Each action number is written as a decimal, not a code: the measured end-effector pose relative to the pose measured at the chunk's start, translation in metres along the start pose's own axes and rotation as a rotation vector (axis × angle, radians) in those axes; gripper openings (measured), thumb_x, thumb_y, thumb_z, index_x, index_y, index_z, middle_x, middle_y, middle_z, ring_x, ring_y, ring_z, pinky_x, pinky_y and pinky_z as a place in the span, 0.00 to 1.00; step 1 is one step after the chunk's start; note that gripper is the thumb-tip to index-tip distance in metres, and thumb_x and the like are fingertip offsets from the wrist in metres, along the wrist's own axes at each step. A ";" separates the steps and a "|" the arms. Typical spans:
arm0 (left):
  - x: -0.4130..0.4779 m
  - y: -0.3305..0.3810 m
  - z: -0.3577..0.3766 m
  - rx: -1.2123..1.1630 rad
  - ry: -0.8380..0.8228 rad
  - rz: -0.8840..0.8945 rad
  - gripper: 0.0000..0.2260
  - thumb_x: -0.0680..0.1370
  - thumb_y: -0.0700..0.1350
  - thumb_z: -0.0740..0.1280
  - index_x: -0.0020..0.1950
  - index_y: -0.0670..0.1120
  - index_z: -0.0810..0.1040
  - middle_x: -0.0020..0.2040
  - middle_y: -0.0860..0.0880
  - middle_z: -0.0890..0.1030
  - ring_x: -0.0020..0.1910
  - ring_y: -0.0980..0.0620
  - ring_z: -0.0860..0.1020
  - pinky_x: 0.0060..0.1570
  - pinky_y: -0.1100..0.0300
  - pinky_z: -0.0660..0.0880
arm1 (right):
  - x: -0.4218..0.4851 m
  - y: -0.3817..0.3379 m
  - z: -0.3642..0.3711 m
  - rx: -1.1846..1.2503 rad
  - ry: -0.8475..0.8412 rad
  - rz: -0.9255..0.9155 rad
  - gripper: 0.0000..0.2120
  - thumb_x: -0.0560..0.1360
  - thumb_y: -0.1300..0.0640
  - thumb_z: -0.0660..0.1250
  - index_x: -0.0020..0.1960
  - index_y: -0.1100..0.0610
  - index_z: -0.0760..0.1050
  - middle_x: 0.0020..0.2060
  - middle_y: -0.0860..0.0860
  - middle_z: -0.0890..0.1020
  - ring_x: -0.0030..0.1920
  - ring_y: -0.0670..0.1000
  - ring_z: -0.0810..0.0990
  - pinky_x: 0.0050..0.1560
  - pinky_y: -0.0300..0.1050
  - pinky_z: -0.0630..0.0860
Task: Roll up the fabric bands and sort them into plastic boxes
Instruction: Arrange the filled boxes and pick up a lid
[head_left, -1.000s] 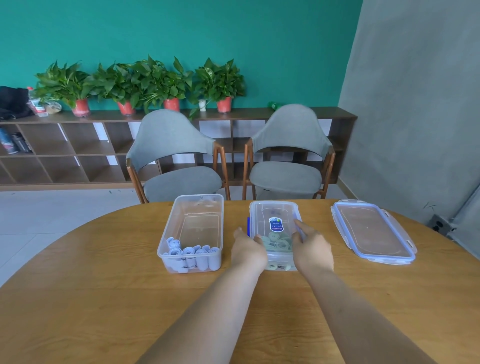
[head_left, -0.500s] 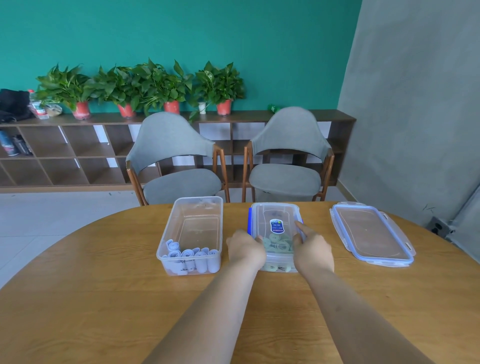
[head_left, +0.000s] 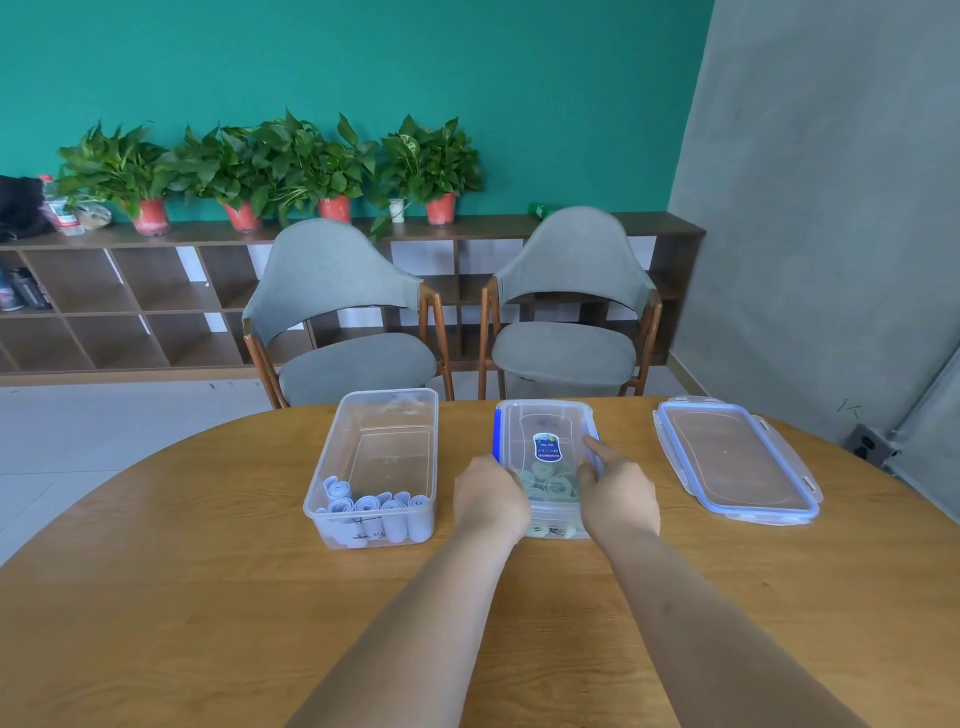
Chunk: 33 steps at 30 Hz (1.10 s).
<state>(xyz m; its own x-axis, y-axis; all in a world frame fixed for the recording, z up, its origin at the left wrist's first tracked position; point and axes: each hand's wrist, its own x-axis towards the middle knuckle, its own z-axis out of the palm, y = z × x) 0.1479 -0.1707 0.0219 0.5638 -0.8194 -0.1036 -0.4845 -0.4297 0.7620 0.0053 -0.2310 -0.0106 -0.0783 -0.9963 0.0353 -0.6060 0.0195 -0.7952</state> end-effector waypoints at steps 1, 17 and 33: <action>-0.001 0.001 0.000 0.009 -0.009 0.004 0.08 0.83 0.44 0.66 0.62 0.47 0.76 0.56 0.46 0.82 0.52 0.47 0.81 0.48 0.56 0.81 | 0.000 -0.001 -0.002 0.031 -0.001 0.000 0.20 0.83 0.51 0.64 0.74 0.39 0.72 0.59 0.52 0.82 0.44 0.55 0.83 0.33 0.43 0.75; -0.006 0.002 0.004 0.309 -0.171 0.122 0.47 0.76 0.32 0.70 0.85 0.61 0.50 0.71 0.46 0.64 0.62 0.44 0.77 0.61 0.51 0.79 | -0.014 -0.008 -0.014 0.224 0.181 0.105 0.31 0.75 0.46 0.77 0.75 0.50 0.73 0.62 0.47 0.83 0.60 0.53 0.82 0.51 0.47 0.81; -0.009 0.002 -0.001 0.273 -0.153 0.139 0.42 0.79 0.34 0.68 0.85 0.58 0.52 0.71 0.46 0.65 0.59 0.46 0.78 0.59 0.54 0.80 | -0.013 -0.015 -0.018 0.012 0.155 -0.051 0.21 0.79 0.48 0.72 0.71 0.47 0.76 0.56 0.46 0.86 0.48 0.49 0.83 0.44 0.42 0.78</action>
<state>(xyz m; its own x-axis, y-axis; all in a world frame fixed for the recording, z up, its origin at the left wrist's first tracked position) 0.1432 -0.1638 0.0250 0.3830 -0.9157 -0.1213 -0.7222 -0.3788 0.5787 0.0012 -0.2170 0.0112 -0.1700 -0.9710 0.1680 -0.6027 -0.0324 -0.7973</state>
